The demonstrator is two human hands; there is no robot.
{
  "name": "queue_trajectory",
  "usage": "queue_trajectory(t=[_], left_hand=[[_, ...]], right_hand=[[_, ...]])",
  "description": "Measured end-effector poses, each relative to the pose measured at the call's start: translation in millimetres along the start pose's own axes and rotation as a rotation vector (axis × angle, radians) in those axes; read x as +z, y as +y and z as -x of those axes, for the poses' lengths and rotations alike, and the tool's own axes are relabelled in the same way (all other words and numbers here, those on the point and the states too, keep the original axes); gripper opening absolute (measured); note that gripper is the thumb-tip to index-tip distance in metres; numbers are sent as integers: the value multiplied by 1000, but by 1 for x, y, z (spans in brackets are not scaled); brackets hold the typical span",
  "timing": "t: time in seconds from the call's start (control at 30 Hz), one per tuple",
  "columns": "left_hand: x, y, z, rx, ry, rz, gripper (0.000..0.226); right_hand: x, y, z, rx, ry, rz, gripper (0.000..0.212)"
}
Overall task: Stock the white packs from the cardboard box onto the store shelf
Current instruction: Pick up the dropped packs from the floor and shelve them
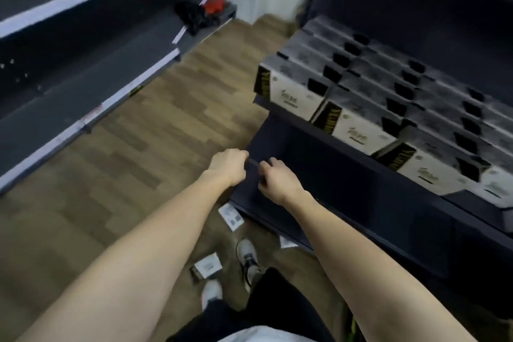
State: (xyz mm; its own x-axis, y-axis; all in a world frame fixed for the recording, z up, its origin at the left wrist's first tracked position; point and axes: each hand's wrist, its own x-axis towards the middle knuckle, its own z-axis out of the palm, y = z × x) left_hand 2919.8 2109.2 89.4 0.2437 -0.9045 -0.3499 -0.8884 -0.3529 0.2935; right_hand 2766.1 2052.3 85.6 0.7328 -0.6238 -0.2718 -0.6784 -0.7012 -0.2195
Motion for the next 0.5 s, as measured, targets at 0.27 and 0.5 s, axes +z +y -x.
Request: queue_trajectory(t=[0.27, 0.5], left_hand=[[123, -72, 23, -369, -108, 214, 33], [274, -112, 52, -701, -227, 456, 30]], right_hand=[[117, -18, -42, -128, -350, -27, 33], [263, -25, -73, -286, -575, 28, 42]])
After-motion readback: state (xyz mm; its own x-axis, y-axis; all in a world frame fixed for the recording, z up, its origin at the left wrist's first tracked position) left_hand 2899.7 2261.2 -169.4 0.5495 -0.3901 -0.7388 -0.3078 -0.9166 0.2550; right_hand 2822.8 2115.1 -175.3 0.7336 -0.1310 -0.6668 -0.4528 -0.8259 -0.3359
